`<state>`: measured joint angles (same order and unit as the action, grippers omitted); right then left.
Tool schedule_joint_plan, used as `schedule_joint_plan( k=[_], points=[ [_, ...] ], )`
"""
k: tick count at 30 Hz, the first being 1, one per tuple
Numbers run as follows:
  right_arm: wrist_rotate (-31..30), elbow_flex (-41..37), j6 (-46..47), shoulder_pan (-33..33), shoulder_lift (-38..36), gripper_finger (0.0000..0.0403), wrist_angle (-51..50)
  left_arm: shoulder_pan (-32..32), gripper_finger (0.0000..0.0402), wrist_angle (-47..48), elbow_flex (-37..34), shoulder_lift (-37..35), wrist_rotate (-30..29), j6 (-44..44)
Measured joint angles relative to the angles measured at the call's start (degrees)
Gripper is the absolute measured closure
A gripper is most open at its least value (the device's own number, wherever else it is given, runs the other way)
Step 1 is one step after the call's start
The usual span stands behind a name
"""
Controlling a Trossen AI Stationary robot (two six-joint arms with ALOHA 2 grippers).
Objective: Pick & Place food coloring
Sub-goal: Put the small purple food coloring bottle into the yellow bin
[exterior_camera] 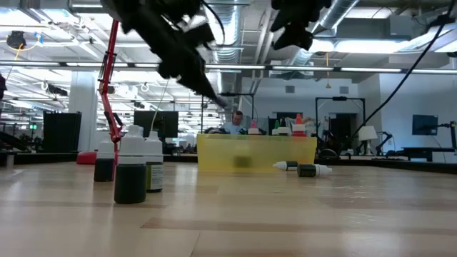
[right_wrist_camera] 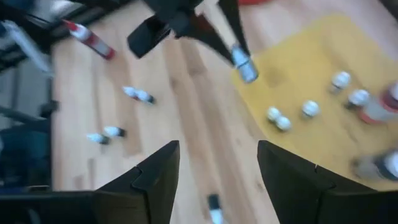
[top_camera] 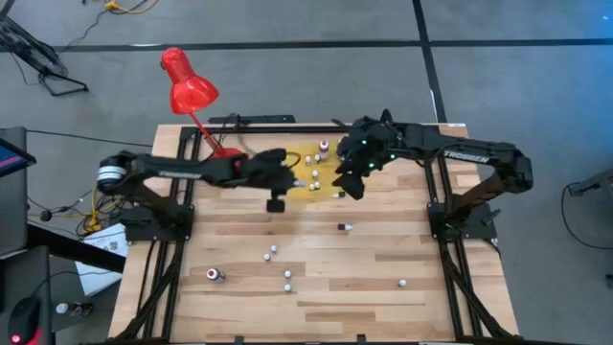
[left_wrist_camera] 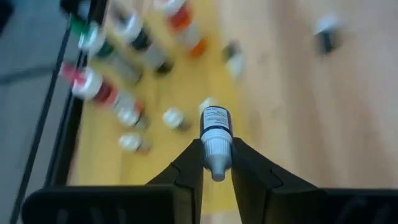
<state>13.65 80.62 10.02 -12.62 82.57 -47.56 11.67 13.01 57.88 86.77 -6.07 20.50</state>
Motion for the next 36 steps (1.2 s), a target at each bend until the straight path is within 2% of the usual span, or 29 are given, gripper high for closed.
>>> schedule_joint_plan(
  k=[4,16,23,36],
  points=[
    [-3.8,-0.9,0.0,0.3,-0.2,0.0198,-2.3,3.9,0.0348,9.7,7.3,6.9,-4.1,0.0],
    [-9.9,-3.3,0.0,0.0,2.1,0.0198,-2.7,12.0,0.0348,22.1,20.0,21.7,-4.5,3.8],
    [-14.1,-3.3,-1.1,-1.4,2.1,0.0198,-2.5,12.7,0.0348,28.5,26.4,27.1,-4.3,5.4],
    [-14.0,-3.3,-3.3,-2.2,2.1,0.0198,-3.4,12.8,0.0348,40.3,41.4,36.7,-1.7,8.3]
  ],
)
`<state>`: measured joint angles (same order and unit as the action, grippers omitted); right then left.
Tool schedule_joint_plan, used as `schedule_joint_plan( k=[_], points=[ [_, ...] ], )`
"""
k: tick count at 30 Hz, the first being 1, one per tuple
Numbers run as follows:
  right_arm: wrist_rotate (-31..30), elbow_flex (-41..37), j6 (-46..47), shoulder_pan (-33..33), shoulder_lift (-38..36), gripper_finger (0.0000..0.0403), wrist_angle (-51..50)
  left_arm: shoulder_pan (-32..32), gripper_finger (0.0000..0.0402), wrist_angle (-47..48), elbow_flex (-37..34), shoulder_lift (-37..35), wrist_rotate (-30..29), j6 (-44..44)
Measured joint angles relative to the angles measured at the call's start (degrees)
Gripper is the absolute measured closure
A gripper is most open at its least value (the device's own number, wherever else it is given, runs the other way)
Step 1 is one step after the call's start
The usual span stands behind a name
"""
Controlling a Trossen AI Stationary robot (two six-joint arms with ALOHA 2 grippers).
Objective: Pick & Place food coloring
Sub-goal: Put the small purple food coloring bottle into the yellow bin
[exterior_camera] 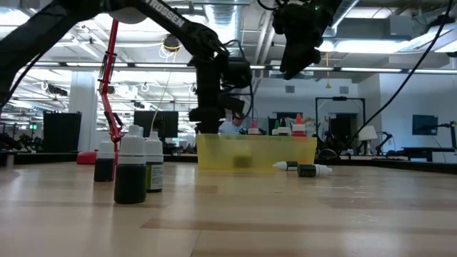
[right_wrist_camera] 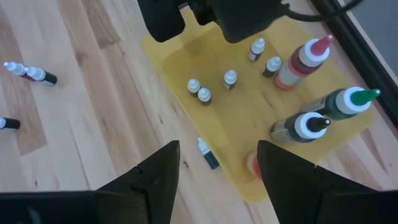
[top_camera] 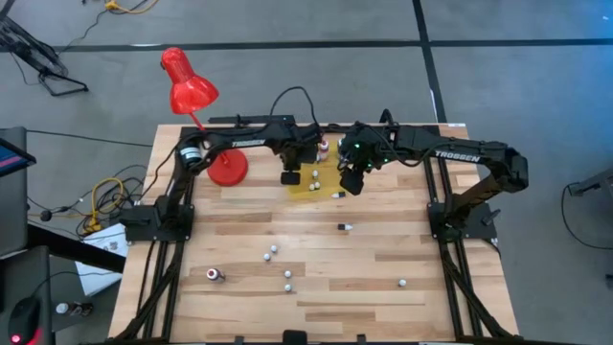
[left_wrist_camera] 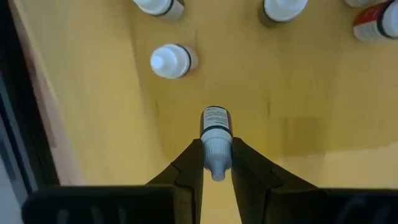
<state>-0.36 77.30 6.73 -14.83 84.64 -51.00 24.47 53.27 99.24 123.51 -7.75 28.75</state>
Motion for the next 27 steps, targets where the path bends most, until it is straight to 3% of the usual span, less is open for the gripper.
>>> schedule_joint_plan(
  k=[7,23,27],
  points=[
    [0.0,0.0,-1.2,0.0,0.0,0.0198,-0.1,0.2,0.0348,5.3,5.6,4.2,-0.1,1.7],
    [0.1,0.0,-1.2,0.0,0.0,0.0198,-1.9,2.2,0.0348,6.4,5.7,4.6,-1.9,3.1],
    [0.2,0.0,-1.2,0.0,0.0,0.0198,-2.7,2.2,0.033,6.3,5.7,4.7,-1.9,3.0]
  ],
)
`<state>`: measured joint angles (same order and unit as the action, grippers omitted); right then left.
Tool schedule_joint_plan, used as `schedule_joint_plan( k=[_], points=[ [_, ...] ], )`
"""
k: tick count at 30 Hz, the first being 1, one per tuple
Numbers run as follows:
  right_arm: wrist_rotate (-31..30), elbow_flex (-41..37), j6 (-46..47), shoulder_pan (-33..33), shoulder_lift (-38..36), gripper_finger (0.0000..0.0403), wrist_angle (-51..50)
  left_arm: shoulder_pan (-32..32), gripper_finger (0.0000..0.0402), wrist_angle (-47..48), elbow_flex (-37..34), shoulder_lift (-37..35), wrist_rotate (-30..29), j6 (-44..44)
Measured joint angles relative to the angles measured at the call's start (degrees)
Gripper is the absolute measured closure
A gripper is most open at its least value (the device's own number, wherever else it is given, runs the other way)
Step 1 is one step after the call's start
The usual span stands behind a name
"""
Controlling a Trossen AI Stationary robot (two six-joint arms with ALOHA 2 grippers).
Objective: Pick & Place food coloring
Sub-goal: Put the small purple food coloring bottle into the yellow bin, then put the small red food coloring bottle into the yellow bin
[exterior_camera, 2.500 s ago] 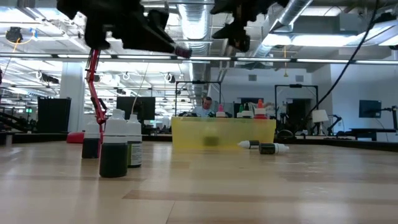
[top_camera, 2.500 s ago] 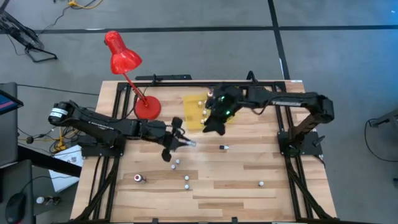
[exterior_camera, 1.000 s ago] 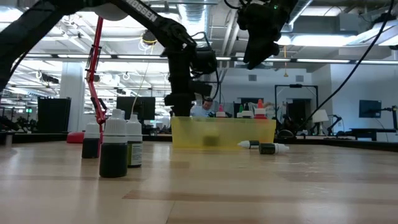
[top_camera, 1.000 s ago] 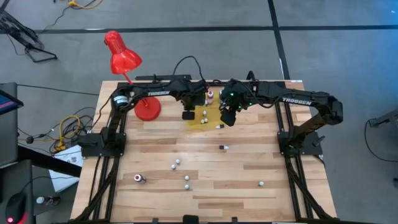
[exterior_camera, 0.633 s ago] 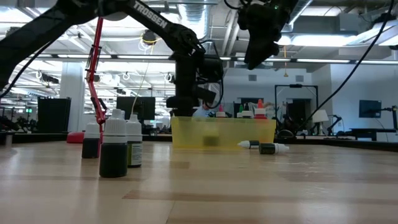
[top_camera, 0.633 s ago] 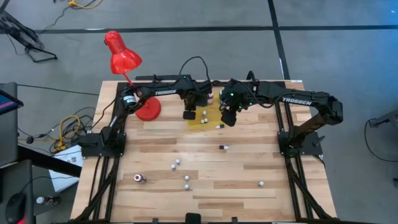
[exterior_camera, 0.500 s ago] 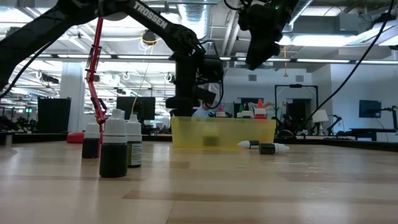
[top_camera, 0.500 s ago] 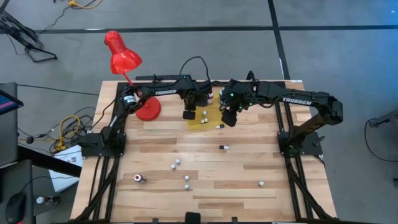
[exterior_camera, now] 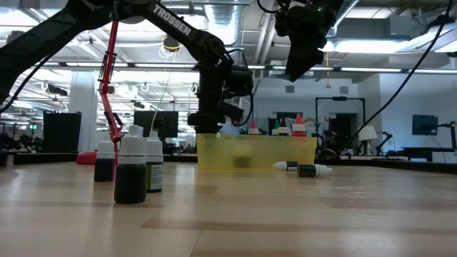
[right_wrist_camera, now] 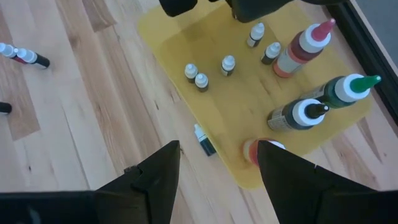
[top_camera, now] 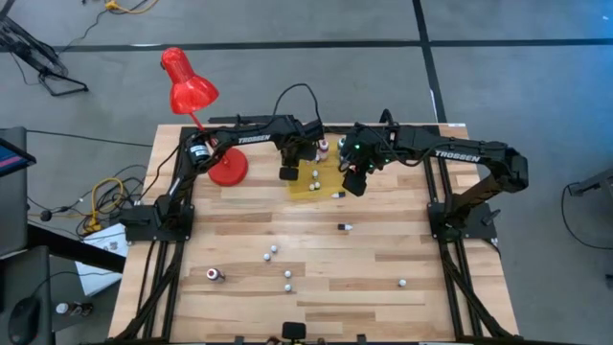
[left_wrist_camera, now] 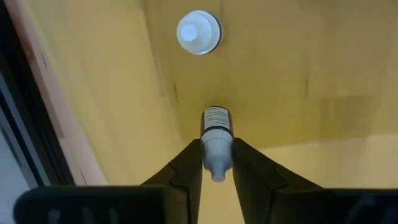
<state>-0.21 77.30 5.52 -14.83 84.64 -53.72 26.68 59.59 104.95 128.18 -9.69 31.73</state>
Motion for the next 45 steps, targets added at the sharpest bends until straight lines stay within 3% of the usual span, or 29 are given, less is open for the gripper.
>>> schedule_joint_plan(
  k=[7,13,17,22,28,32,38,45],
  points=[
    [0.1,0.0,0.0,0.0,0.0,0.0198,-0.1,0.0,0.0273,-0.4,-0.2,0.3,-0.3,-0.9],
    [0.2,0.0,0.0,0.0,0.0,0.0198,-0.3,-0.3,0.0238,-2.6,-0.2,0.3,-6.6,-0.8],
    [0.2,0.0,-0.1,0.0,0.0,0.0198,-0.7,-0.8,0.0231,-1.4,1.2,0.2,-8.8,-0.5],
    [0.2,0.0,-1.0,0.0,0.0,0.0198,-3.0,-2.2,0.0233,3.5,5.2,0.1,-6.4,-2.8],
    [0.2,0.1,-2.7,0.2,0.0,0.0198,-6.4,-4.3,0.0233,9.5,10.7,0.1,-5.1,-10.7],
    [0.2,0.1,-4.3,0.2,0.0,0.0198,-10.1,-6.4,0.0233,18.4,14.2,0.0,-0.3,-19.7],
    [0.1,0.1,-11.5,0.2,0.0,0.0198,-11.2,-11.3,0.0233,29.7,16.5,-0.5,12.0,-30.6],
    [0.3,0.1,-15.2,-0.2,-0.1,0.0198,-13.6,-20.1,0.0233,30.8,14.4,-5.4,18.9,-39.0]
  ],
)
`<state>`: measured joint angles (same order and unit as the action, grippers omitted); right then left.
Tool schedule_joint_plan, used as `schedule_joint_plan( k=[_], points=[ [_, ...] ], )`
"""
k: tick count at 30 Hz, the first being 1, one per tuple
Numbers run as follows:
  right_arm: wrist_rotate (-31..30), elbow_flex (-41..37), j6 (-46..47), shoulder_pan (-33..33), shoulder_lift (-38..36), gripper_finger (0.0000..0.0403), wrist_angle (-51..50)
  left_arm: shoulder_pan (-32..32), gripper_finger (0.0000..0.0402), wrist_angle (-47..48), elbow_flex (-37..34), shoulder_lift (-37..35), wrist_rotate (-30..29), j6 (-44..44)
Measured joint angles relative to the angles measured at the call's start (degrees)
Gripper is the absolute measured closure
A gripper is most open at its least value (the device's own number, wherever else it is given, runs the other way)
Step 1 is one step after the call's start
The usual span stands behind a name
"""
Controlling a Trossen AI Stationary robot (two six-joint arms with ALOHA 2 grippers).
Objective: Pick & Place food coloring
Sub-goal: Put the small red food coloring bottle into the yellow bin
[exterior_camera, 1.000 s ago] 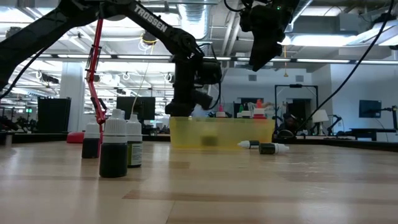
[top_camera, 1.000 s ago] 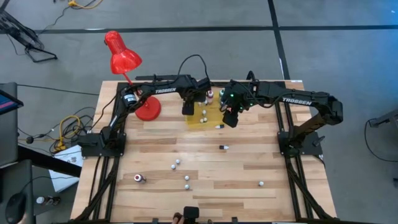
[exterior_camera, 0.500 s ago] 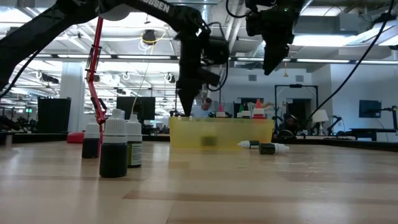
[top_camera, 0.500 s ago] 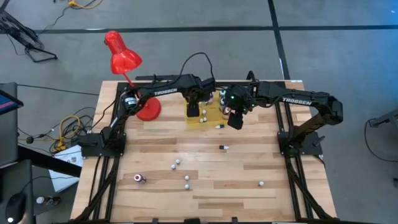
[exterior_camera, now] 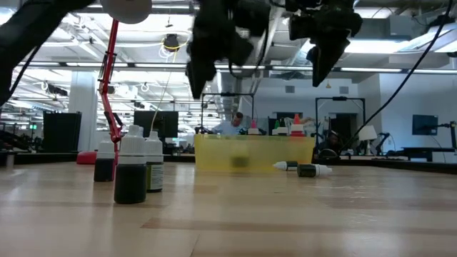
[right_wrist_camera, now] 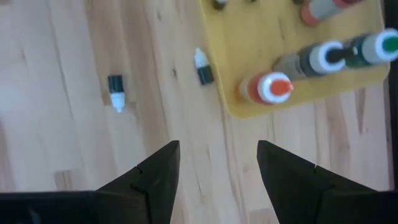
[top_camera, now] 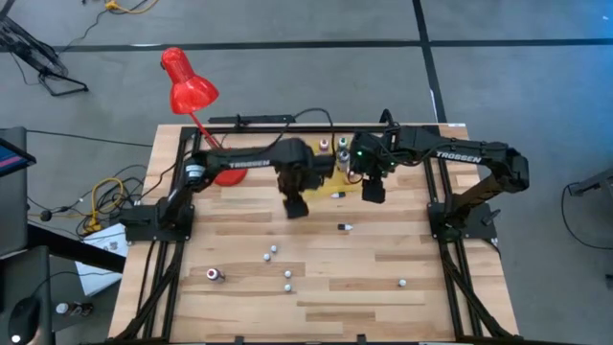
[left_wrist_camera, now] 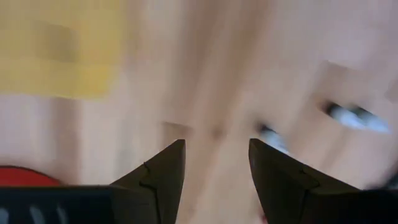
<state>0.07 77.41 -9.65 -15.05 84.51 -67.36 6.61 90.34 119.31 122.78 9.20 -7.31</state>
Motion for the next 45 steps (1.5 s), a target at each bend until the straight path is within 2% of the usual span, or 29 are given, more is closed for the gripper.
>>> schedule_joint_plan(
  k=[3,7,9,11,16,20,25,28,34,41,45],
  points=[
    [-0.2,-0.1,0.2,-0.1,-0.2,0.0198,-1.0,-4.4,0.0233,-0.5,-1.1,-3.4,-0.1,-1.3],
    [0.0,-2.2,0.9,-0.1,-1.6,0.0198,1.4,-9.7,0.0233,-0.3,-5.8,-8.4,-7.7,-1.6],
    [0.2,-4.0,2.2,-0.1,-2.4,0.0198,2.8,-11.9,0.0233,-1.4,-10.2,-11.0,-9.4,-2.2],
    [0.2,-5.9,4.0,-0.1,-3.2,0.0198,3.5,-14.0,0.0233,-4.5,-15.8,-13.9,-9.4,-1.7],
    [0.1,-9.4,10.6,0.0,-4.7,0.0198,4.9,-18.8,0.0233,-15.5,-29.8,-20.1,-4.1,-0.9],
    [0.1,-10.4,14.8,0.8,-4.8,0.0198,6.7,-21.9,0.0233,-21.7,-37.8,-22.2,-5.5,-1.7],
    [0.1,-10.4,16.5,1.9,-4.6,0.0198,10.3,-23.4,0.0233,-29.8,-44.2,-22.2,-8.0,-4.7],
    [0.1,-10.4,16.8,3.0,-4.7,0.0198,10.9,-23.6,0.0233,-35.4,-46.3,-22.2,-7.6,-6.6],
    [0.1,-10.4,16.8,4.2,-4.6,0.0198,10.9,-24.6,0.0233,-39.0,-47.5,-22.2,-9.3,-8.9],
    [0.1,-10.4,16.8,5.4,-4.6,0.0198,11.0,-27.1,0.0233,-40.2,-47.5,-21.8,-14.4,-12.7],
    [0.0,-10.4,17.2,5.9,-4.6,0.0198,12.4,-28.3,0.0233,-40.4,-47.6,-21.4,-14.5,-13.8]
  ],
)
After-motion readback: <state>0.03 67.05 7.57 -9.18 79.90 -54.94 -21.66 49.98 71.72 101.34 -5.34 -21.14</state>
